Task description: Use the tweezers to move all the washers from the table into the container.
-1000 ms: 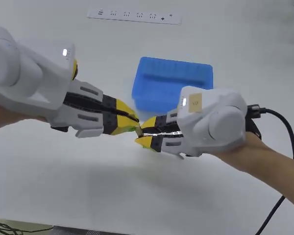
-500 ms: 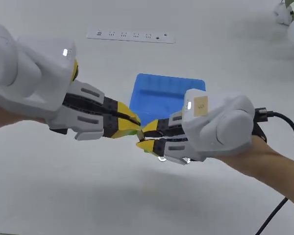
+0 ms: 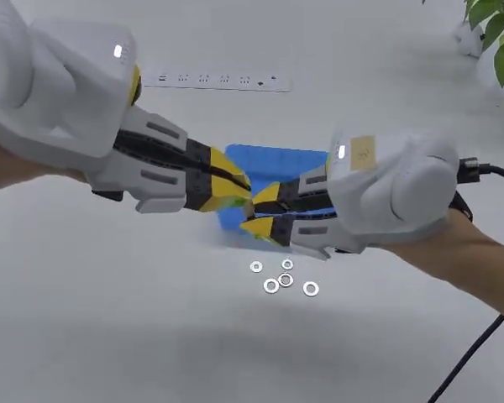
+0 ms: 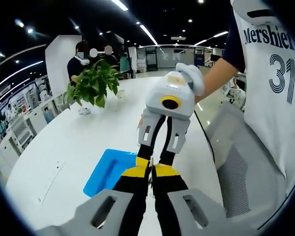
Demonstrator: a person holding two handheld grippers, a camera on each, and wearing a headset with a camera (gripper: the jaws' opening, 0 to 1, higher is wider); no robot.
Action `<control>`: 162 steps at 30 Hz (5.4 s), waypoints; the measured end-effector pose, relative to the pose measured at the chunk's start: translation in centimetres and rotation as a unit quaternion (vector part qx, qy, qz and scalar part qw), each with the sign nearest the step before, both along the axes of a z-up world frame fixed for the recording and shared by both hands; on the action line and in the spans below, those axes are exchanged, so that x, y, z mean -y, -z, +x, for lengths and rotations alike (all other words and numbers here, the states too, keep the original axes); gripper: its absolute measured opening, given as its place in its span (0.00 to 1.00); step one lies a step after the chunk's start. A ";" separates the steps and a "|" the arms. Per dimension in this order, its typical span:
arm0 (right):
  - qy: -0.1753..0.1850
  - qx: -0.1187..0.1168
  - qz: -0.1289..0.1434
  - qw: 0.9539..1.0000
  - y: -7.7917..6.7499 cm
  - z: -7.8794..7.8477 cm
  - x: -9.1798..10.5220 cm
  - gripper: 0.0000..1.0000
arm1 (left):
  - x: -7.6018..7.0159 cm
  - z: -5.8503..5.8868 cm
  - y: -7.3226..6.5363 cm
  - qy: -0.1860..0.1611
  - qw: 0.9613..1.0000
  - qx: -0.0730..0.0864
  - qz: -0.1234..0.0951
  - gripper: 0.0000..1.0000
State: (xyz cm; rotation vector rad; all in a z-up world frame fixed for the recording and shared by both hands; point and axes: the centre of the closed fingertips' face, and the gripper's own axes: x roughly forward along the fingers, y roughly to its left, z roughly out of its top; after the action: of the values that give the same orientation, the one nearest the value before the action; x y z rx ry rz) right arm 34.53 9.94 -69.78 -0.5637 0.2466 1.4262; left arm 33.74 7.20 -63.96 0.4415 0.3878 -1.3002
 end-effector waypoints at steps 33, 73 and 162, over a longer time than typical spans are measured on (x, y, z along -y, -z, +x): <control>0.052 -0.042 -0.024 0.997 6.7 9.3 1.1 0.10 | 1.6 9.7 6.9 0.022 0.999 -0.031 0.034 0.06; 0.040 -0.022 -0.015 0.999 2.8 6.5 1.7 0.11 | 2.0 5.7 2.4 0.033 0.999 0.001 0.030 0.06; 0.008 -0.081 -0.052 0.995 8.8 -3.9 2.3 0.12 | 2.2 -3.4 7.8 -0.022 0.998 -0.053 0.011 0.06</control>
State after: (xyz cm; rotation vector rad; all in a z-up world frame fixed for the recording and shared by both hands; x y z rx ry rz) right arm 30.62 7.67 -78.57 -0.5288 0.4558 1.4516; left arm 30.37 4.96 -71.80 0.3827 0.4984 -1.2804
